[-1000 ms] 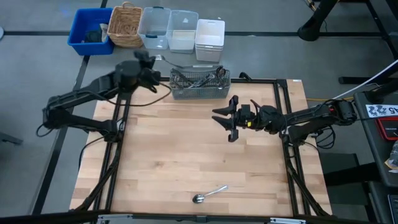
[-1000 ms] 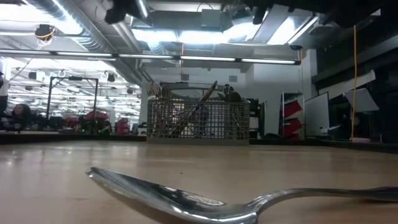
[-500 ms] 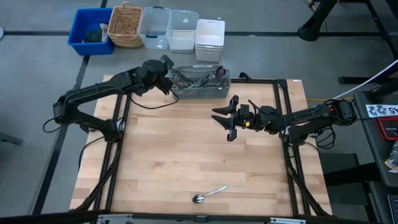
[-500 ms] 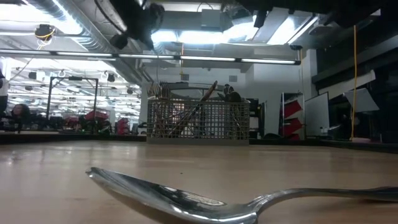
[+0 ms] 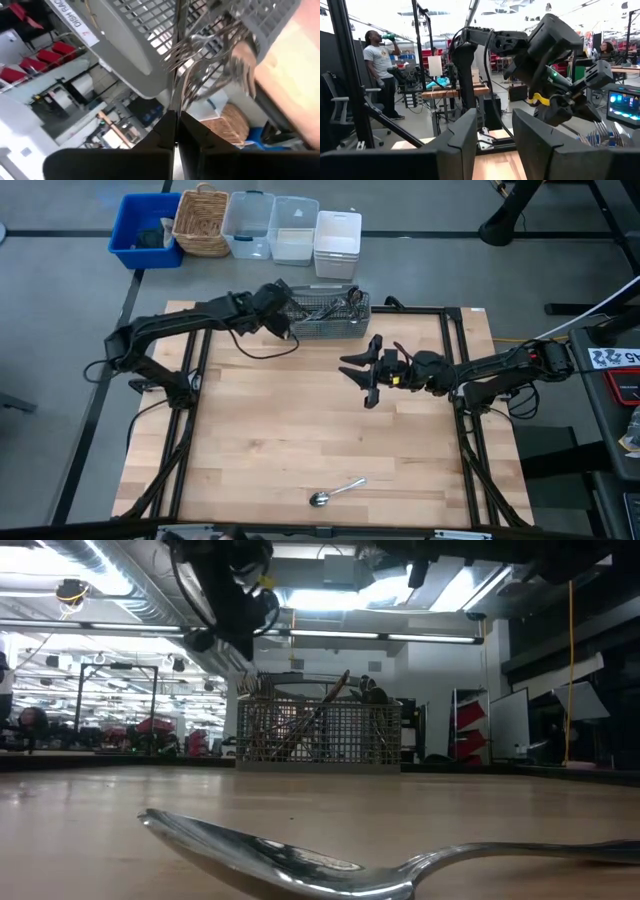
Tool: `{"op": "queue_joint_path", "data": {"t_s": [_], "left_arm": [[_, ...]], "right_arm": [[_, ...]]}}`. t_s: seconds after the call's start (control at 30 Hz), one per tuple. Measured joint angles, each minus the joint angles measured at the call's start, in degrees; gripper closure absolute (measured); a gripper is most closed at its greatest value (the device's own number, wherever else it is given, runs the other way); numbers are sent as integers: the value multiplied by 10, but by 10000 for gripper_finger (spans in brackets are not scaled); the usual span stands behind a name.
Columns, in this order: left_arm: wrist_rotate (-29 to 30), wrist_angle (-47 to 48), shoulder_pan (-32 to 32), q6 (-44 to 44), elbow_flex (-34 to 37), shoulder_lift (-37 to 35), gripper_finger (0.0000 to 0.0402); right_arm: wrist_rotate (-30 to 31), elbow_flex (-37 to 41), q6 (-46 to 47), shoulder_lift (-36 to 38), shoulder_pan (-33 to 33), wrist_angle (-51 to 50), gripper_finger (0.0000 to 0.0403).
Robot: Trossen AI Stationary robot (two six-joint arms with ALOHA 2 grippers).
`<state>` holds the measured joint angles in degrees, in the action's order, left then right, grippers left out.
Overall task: Sort silverware
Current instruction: Put the silver fork into the dishwasher utensil holder, then put the silver spoon into the dishwasher utensil holder
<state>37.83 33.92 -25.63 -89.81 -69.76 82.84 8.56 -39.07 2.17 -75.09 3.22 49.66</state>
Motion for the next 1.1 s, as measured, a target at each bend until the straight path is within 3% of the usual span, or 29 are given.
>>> {"op": "queue_joint_path", "data": {"t_s": [0.23, 0.47, 0.77, 0.97, 1.1], "left_arm": [[-3, -1, 0, 119, 0, 15, 358], [5, -3, 2, 180, 0, 11, 304], [67, -1, 34, 246, 0, -2, 290], [74, 7, 82, 409, 0, -47, 290], [74, 42, 128, 576, 0, -86, 290]], "right_arm": [[0, 0, 0, 0, 0, -10, 276], [-1, 0, 0, 0, 0, -10, 276], [-34, 0, 5, 0, 1, -17, 276], [-92, 0, 40, 0, 1, -35, 276], [-127, 0, 77, 0, 2, -54, 276]]}}
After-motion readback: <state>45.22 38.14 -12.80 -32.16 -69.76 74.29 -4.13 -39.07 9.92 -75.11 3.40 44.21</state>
